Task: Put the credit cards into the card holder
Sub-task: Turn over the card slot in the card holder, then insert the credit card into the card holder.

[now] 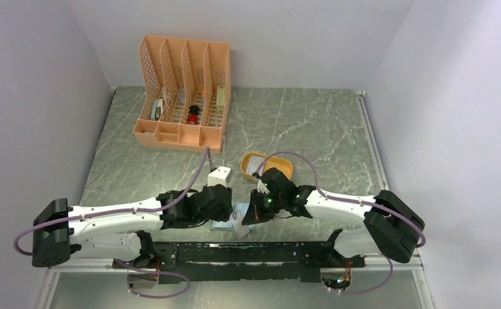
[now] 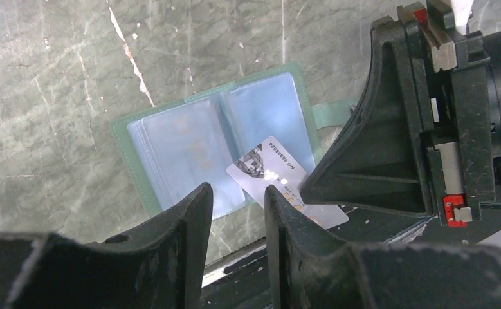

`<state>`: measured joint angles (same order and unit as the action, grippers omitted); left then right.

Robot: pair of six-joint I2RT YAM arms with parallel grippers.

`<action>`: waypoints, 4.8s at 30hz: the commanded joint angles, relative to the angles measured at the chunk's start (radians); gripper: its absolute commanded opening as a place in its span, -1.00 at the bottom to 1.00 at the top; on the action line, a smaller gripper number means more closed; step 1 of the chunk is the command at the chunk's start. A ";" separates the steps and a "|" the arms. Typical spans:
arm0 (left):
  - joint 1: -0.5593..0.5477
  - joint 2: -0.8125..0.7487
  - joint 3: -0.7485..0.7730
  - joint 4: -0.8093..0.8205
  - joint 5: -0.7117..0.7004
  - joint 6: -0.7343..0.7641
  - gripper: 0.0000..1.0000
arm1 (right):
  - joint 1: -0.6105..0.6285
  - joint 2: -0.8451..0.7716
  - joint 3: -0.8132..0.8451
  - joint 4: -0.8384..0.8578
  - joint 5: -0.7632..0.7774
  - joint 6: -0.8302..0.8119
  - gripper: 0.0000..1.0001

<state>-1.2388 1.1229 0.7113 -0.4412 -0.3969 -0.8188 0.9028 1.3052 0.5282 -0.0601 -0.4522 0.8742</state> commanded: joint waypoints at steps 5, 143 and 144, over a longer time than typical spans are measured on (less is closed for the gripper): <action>-0.002 0.057 -0.035 0.071 -0.021 0.021 -0.24 | 0.029 0.046 0.019 0.055 0.029 0.018 -1.00; 0.092 0.094 -0.145 -0.098 -0.121 -0.093 -0.55 | -0.018 0.146 -0.080 0.342 0.150 0.063 -1.00; 0.092 0.091 -0.138 -0.100 -0.123 -0.091 -0.55 | -0.018 0.140 -0.077 0.331 0.152 0.056 -1.00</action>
<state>-1.1538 1.2369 0.5335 -0.5030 -0.4976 -0.9062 0.8848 1.4738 0.4385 0.3618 -0.3443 0.9924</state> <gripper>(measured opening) 0.221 0.010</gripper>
